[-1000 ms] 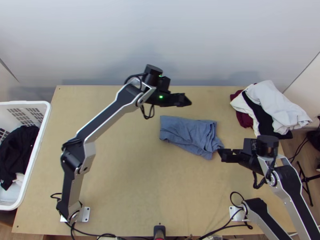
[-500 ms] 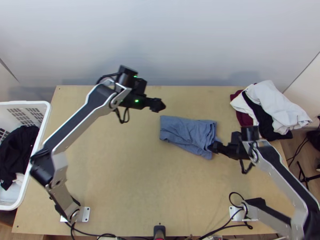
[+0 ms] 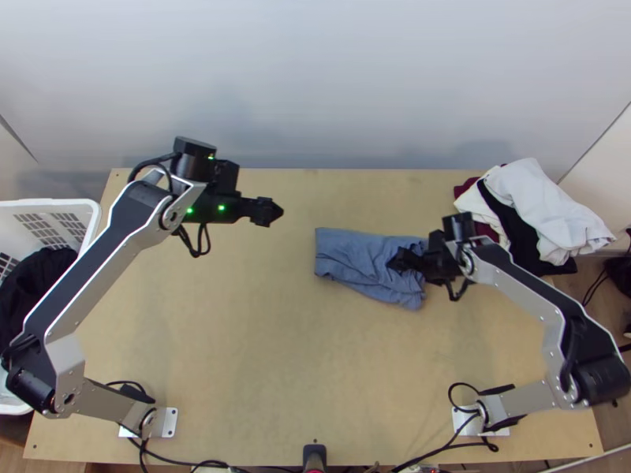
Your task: Fold the t-shirt
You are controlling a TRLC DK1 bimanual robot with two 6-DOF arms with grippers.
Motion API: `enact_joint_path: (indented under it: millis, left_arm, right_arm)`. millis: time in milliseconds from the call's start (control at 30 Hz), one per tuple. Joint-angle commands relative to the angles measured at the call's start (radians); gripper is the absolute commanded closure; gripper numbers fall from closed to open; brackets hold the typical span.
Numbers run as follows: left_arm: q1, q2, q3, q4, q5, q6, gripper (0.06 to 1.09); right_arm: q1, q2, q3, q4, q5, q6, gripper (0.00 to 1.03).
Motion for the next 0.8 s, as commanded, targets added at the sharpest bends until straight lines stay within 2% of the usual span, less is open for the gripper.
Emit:
enact_joint_path:
  millis: [0,67,100,233,367,533,767]
  left_arm:
    - [0.032,-0.041,-0.050,0.006,-0.005,-0.012,0.11]
    - [0.030,-0.042,-0.050,0.006,-0.005,-0.018,0.11]
    - [0.030,-0.046,-0.052,0.006,-0.005,-0.018,0.11]
    - [0.046,-0.062,-0.062,0.005,-0.006,-0.017,0.11]
    - [0.101,-0.101,-0.127,0.003,-0.005,-0.001,0.11]
    - [0.165,-0.197,-0.263,0.006,-0.003,0.010,0.11]
    - [0.196,-0.288,-0.391,0.019,-0.005,0.049,0.11]
  right_arm:
    - [0.066,0.095,0.115,0.013,0.018,-0.032,0.41]
    - [0.083,0.110,0.141,0.013,0.019,-0.075,0.90]
    - [0.086,0.121,0.160,0.001,0.024,-0.089,1.00]
    - [0.074,0.057,0.190,-0.038,0.065,-0.164,1.00]
    - [-0.003,-0.031,0.282,-0.059,0.104,-0.210,1.00]
    - [-0.072,-0.039,0.450,-0.179,0.118,-0.282,1.00]
    - [-0.054,-0.088,0.302,-0.190,0.118,-0.303,1.00]
